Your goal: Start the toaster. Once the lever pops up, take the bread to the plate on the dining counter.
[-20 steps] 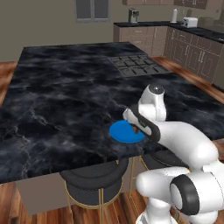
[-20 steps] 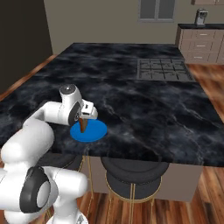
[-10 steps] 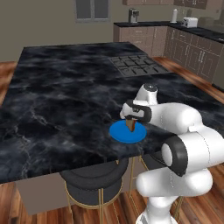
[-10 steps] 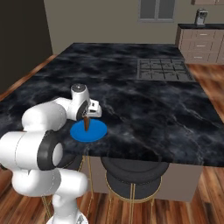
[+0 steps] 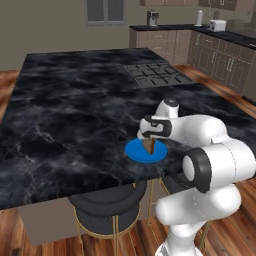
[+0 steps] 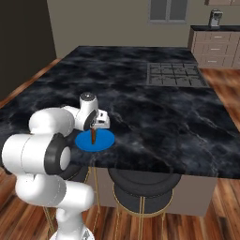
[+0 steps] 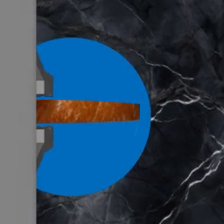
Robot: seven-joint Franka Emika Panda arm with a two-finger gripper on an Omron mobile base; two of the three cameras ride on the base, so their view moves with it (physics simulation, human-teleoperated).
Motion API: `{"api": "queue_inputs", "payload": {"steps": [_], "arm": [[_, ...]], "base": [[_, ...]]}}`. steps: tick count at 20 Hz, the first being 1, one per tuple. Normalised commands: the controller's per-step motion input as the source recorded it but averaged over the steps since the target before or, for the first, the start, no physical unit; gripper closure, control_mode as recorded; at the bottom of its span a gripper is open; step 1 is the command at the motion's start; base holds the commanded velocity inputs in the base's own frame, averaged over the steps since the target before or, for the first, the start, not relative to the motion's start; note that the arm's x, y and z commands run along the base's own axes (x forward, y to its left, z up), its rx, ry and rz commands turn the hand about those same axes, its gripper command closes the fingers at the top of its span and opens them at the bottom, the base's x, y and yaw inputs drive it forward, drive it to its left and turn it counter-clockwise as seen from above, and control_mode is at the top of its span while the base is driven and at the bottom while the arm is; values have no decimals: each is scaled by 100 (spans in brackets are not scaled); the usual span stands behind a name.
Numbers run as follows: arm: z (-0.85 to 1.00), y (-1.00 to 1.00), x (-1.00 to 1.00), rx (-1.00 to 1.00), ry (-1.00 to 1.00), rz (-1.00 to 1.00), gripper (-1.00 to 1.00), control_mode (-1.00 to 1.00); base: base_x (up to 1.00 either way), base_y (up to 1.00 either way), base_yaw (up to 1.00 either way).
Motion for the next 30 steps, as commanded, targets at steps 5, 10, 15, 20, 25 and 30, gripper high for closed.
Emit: {"api": "queue_inputs", "payload": {"steps": [5, 10, 15, 20, 25, 30], "arm": [[-25, 7, 1, 0, 4, 0, 100, -100], [-4, 1, 0, 0, 0, 0, -100, -100], [0, 0, 0, 0, 0, 0, -100, -100], [3, 0, 0, 0, 0, 0, -100, -100], [72, -3, -20, 0, -3, 0, -100, -100], [99, 0, -54, 0, -1, 0, -100, -100]], "base": [[0, 0, 0], [0, 0, 0], [0, 0, 0], [0, 0, 0], [0, 0, 0], [0, 0, 0]]}}
